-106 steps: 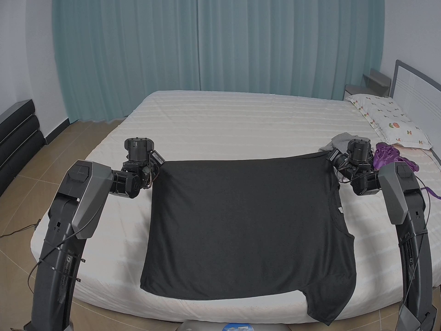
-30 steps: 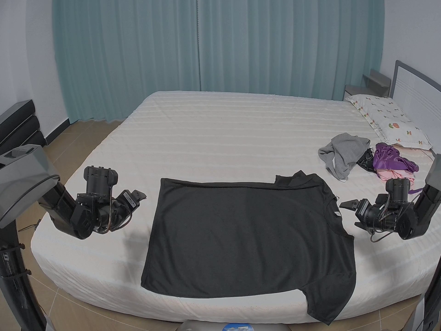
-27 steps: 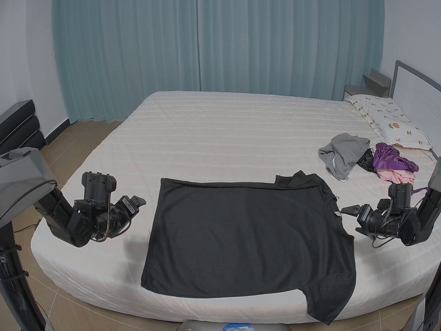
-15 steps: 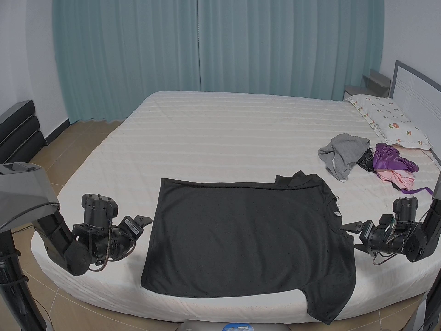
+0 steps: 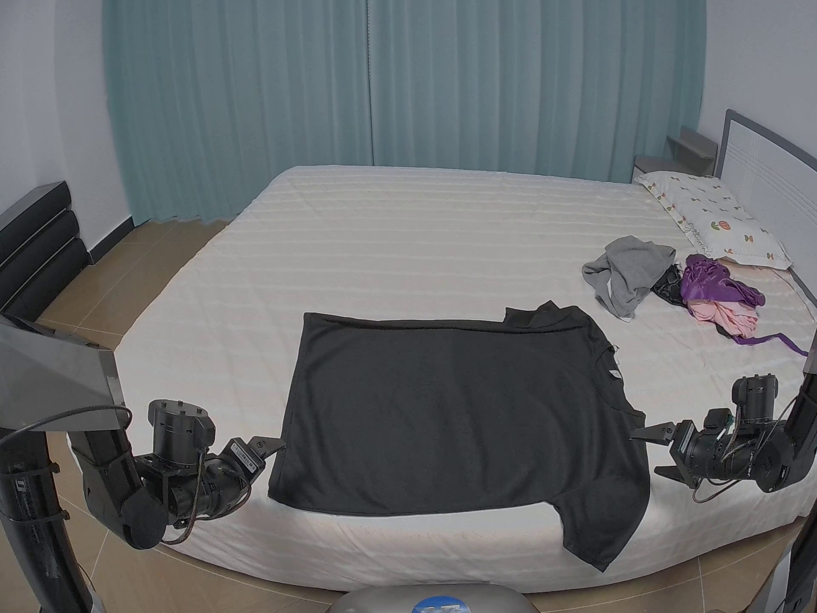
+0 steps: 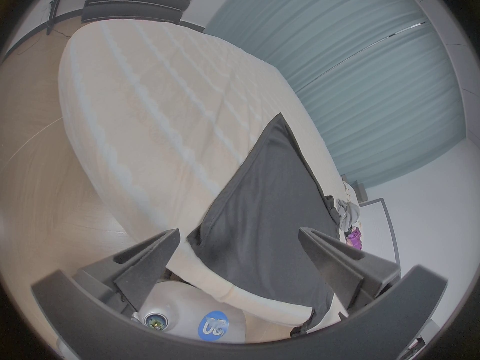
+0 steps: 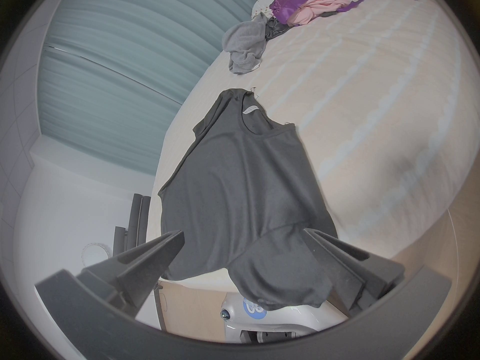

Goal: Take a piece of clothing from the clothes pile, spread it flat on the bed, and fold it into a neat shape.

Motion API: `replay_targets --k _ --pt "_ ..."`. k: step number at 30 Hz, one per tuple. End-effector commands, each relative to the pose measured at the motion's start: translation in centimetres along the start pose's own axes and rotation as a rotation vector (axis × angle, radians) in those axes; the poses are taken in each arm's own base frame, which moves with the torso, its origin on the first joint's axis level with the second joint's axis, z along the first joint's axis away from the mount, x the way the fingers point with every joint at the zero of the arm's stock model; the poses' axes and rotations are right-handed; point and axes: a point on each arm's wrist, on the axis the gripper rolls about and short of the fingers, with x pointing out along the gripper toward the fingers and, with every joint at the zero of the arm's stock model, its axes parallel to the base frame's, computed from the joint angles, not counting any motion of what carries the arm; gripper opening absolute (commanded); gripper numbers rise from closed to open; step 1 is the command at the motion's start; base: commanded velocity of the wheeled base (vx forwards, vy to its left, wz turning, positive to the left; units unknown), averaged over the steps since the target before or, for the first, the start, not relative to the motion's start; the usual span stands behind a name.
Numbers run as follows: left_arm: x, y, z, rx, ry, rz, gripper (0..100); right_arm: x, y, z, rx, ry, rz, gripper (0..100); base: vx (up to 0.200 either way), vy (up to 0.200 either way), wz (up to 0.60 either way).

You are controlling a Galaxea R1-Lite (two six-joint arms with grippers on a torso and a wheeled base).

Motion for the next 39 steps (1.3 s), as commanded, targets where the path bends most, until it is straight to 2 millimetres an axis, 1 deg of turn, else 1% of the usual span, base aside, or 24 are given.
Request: replay_targets --k 1,9,21,30,33,37,39 --pt "0.2 0.5 -0.3 -0.002 0.014 0.023 100 0.0 -0.2 -0.2 0.005 0.007 -0.005 100 0.000 0.000 0.00" --pt "0.1 0.3 -0.2 -0.022 0.009 0.014 100 0.0 -0.1 -0.3 0.003 0.010 -0.005 100 0.000 0.000 0.00" --pt "0.1 0.3 -0.3 -0.021 0.010 0.014 100 0.1 -0.1 -0.6 0.000 0.025 -0.008 100 0.000 -0.200 0.00" --pt "0.3 0.8 -0.3 0.017 0.022 0.038 100 0.2 -0.1 -0.8 -0.007 0.036 -0.008 100 0.000 0.000 0.00" --pt "0.4 1.9 -0.9 0.093 0.054 0.087 100 0.4 -0.3 -0.9 -0.007 0.044 -0.015 100 0.000 0.000 0.00" --pt "0.4 2.2 -1.1 0.129 0.063 0.102 100 0.4 -0.3 -1.0 -0.005 0.046 -0.017 100 0.000 0.000 0.00" --pt "0.8 2.5 -1.3 0.150 0.066 0.121 100 0.4 -0.4 -1.0 -0.005 0.048 -0.017 100 0.000 0.000 0.00"
